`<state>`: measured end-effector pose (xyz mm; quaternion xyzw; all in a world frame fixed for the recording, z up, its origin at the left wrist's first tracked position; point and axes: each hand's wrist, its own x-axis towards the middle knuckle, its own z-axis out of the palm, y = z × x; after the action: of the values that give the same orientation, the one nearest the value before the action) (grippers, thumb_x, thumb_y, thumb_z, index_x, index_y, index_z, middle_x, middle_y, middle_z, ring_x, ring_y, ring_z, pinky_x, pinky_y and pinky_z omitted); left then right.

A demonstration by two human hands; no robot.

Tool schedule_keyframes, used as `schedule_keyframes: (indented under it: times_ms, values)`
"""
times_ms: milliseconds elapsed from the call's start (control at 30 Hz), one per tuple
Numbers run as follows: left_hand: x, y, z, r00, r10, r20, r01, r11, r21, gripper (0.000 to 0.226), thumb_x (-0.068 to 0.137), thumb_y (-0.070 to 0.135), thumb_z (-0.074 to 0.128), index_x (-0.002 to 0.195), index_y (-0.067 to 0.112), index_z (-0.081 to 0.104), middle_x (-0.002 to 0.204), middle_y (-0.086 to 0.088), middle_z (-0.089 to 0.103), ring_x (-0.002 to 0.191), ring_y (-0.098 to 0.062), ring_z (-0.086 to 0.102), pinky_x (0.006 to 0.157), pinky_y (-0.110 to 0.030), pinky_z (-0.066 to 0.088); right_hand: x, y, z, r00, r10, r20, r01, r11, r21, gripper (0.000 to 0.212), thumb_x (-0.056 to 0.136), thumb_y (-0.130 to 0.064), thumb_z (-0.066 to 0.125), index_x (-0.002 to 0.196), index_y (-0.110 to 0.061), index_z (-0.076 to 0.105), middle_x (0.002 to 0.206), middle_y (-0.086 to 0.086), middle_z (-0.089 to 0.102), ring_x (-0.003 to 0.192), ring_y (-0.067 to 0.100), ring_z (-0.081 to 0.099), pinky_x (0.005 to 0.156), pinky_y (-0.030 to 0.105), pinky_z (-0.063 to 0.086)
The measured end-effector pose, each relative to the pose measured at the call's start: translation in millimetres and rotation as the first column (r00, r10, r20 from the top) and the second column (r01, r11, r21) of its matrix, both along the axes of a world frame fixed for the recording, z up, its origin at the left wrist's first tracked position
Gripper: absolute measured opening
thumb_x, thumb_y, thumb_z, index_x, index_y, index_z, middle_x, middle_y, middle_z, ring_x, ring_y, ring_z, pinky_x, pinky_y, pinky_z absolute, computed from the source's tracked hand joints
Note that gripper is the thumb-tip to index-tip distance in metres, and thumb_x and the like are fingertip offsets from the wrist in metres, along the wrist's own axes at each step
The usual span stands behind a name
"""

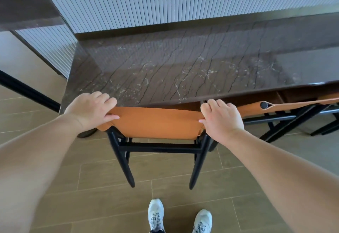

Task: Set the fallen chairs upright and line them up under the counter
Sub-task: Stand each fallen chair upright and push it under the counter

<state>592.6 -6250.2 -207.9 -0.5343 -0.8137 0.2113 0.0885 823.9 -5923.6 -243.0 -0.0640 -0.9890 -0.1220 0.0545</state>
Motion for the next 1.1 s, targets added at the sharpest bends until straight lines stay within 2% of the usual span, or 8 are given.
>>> schedule_keyframes:
  times_ms: [100,233,367,533,633,867,1000,1100]
  values:
    - [-19.5,2.0,3.5,1.000,-0.030,0.006,0.030,0.999,0.027,0.048,0.077,0.056,0.070,0.081,0.010,0.054,0.068,-0.006,0.053,0.061,-0.028,0.053,0.045,-0.032,0.035,-2.7,-8.9,-1.3,0.999,-0.040,0.004,0.040,0.999,-0.001,0.035,0.082,-0.041,0.073,0.095,-0.012,0.057,0.082,0.004,0.058,0.070,0.022,0.056,0.053,0.034,0.043]
    - [-36.3,1.8,7.7,0.996,-0.076,0.043,0.074,0.996,0.047,0.050,0.074,0.051,0.077,0.076,0.007,0.055,0.063,-0.008,0.050,0.057,-0.030,0.051,0.044,-0.029,0.029,-11.4,-18.5,0.2,0.998,-0.060,0.000,0.060,0.998,-0.015,0.033,0.083,-0.040,0.072,0.093,-0.013,0.056,0.081,0.003,0.058,0.069,0.023,0.055,0.052,0.034,0.043]
    - [-49.6,-7.4,6.8,0.992,-0.124,0.017,0.122,0.989,0.085,0.051,0.087,0.054,0.062,0.072,0.005,0.057,0.058,-0.008,0.049,0.052,-0.029,0.048,0.045,-0.028,0.026,-23.7,-26.8,2.8,0.998,-0.054,-0.022,0.054,0.998,-0.010,0.035,0.079,-0.038,0.077,0.089,-0.012,0.056,0.078,0.005,0.058,0.067,0.024,0.055,0.051,0.032,0.037]
    - [-61.4,-17.3,4.8,0.999,-0.052,0.011,0.052,0.998,-0.026,0.046,0.081,0.054,0.069,0.078,0.009,0.062,0.064,-0.005,0.054,0.059,-0.029,0.052,0.048,-0.030,0.030,-39.4,-36.7,5.8,0.998,-0.058,-0.002,0.058,0.998,-0.015,0.033,0.083,-0.039,0.073,0.093,-0.014,0.056,0.082,0.005,0.061,0.073,0.025,0.058,0.056,0.034,0.044]
    - [-65.6,-21.0,1.0,0.997,-0.055,0.057,0.055,0.998,0.006,0.044,0.082,0.054,0.069,0.080,0.010,0.062,0.065,-0.003,0.054,0.061,-0.028,0.054,0.048,-0.030,0.030,-42.6,-39.5,6.5,0.998,-0.062,0.009,0.062,0.998,-0.011,0.032,0.083,-0.039,0.072,0.093,-0.013,0.056,0.082,0.005,0.061,0.073,0.025,0.058,0.055,0.034,0.043]
    - [-70.9,-18.6,-6.5,0.998,0.029,0.050,-0.030,0.999,0.024,0.047,0.087,0.071,0.030,0.083,0.025,0.042,0.070,0.009,0.043,0.070,-0.015,0.043,0.049,-0.028,0.025,-53.1,-32.4,8.8,0.995,-0.089,0.048,0.089,0.996,-0.007,0.031,0.088,-0.041,0.066,0.099,-0.014,0.055,0.087,0.003,0.060,0.078,0.024,0.057,0.060,0.035,0.046]
    - [-57.0,-11.1,-10.4,0.994,0.005,0.110,-0.018,0.994,0.111,0.044,0.085,0.057,0.061,0.075,0.016,0.048,0.060,0.003,0.040,0.059,-0.023,0.044,0.045,-0.029,0.027,-53.1,-16.3,5.5,0.994,-0.093,0.056,0.093,0.996,0.013,0.030,0.091,-0.041,0.061,0.101,-0.014,0.054,0.091,0.003,0.060,0.082,0.024,0.057,0.062,0.034,0.043]
    - [-38.2,-2.6,-12.8,0.990,0.041,0.134,-0.054,0.994,0.091,0.043,0.084,0.053,0.065,0.075,0.012,0.053,0.060,-0.001,0.046,0.059,-0.027,0.049,0.047,-0.029,0.026,-52.8,0.0,3.8,0.994,-0.080,0.070,0.078,0.997,0.027,0.031,0.092,-0.043,0.059,0.104,-0.014,0.054,0.094,0.003,0.060,0.086,0.024,0.057,0.063,0.034,0.043]
